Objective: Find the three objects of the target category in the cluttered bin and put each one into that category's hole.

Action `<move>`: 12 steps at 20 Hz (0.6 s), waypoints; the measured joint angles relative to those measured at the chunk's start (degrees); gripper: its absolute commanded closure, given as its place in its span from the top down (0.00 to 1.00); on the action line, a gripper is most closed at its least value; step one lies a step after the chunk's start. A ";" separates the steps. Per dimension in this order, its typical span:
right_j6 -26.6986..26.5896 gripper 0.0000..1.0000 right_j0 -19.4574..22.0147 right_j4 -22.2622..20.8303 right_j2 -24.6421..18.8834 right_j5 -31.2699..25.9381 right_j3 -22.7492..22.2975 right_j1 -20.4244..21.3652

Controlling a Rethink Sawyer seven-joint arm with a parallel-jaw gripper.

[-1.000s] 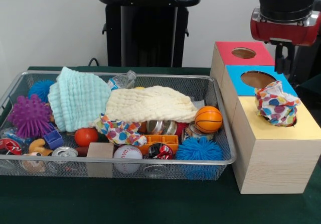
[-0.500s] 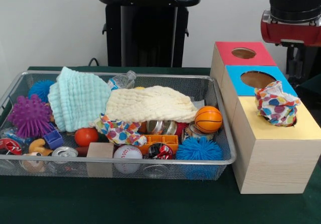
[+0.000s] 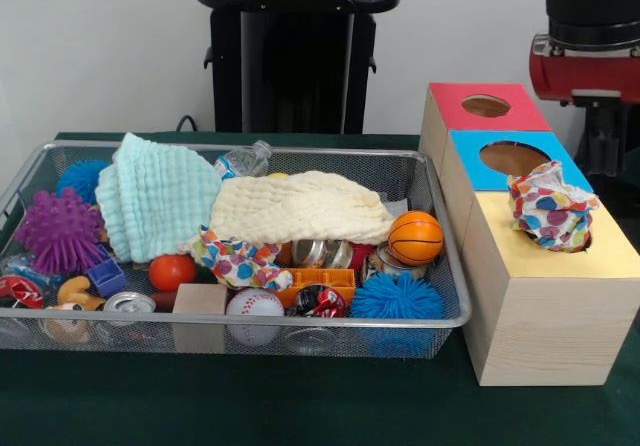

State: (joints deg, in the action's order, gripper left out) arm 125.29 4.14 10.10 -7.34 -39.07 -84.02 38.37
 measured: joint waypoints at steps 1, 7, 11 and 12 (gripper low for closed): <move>0.00 0.00 -0.03 -0.04 0.00 0.83 -0.05 0.00; 0.00 0.00 0.05 -0.95 0.01 2.97 -0.94 0.00; 0.00 0.00 -0.07 -1.51 0.10 3.01 -1.98 -0.02; 0.00 0.00 -0.11 -1.61 0.12 3.02 -2.23 -0.03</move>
State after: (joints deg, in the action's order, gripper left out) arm 125.29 4.02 8.50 -7.22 -36.06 -86.24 38.34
